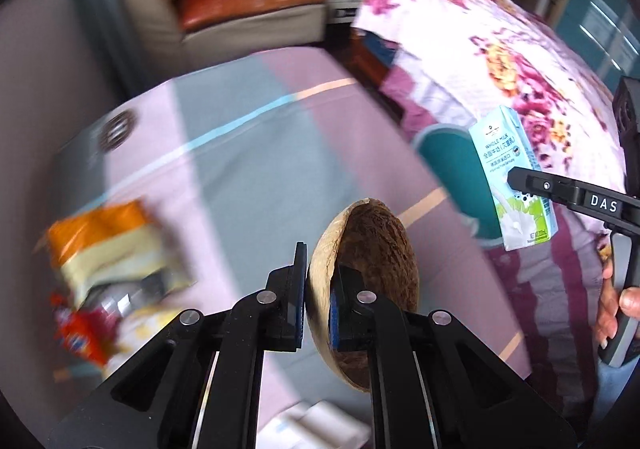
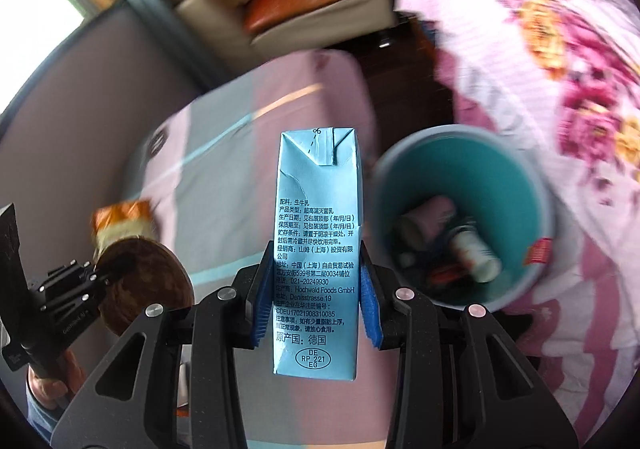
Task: Collect trash
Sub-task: 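Carry the bread and blue milk carton over the teal bin and open both grippers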
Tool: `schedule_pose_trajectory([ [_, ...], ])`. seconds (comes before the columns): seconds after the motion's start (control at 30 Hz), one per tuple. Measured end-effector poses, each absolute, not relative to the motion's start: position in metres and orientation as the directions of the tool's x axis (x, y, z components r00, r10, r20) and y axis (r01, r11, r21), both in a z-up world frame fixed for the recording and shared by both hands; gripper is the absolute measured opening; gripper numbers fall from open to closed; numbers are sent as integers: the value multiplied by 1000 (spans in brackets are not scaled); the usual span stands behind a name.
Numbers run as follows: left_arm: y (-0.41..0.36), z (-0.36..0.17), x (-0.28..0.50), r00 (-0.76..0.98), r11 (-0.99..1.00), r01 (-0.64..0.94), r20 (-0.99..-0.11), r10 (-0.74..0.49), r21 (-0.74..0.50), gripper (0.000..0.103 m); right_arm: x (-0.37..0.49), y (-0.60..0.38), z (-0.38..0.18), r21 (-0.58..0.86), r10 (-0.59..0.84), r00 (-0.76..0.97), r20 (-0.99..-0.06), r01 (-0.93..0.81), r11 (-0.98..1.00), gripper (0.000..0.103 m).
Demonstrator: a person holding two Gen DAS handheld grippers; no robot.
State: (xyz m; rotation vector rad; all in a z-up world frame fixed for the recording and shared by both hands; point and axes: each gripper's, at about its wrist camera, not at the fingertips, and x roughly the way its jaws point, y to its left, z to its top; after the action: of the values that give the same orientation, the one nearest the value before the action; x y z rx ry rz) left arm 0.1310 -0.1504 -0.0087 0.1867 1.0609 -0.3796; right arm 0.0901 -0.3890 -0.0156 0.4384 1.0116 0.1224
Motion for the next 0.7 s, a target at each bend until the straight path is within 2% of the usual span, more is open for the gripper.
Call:
schedule_pose_trajectory([
  [0.33, -273, -26, 157, 373, 858, 512, -889, -267, -43, 9, 74, -488, -29, 410, 191, 569, -800, 286, 866, 35],
  [0.7, -322, -58, 167, 312, 831, 553, -911, -269, -56, 10, 76, -519, -54, 394, 172, 536, -826, 331, 858, 35],
])
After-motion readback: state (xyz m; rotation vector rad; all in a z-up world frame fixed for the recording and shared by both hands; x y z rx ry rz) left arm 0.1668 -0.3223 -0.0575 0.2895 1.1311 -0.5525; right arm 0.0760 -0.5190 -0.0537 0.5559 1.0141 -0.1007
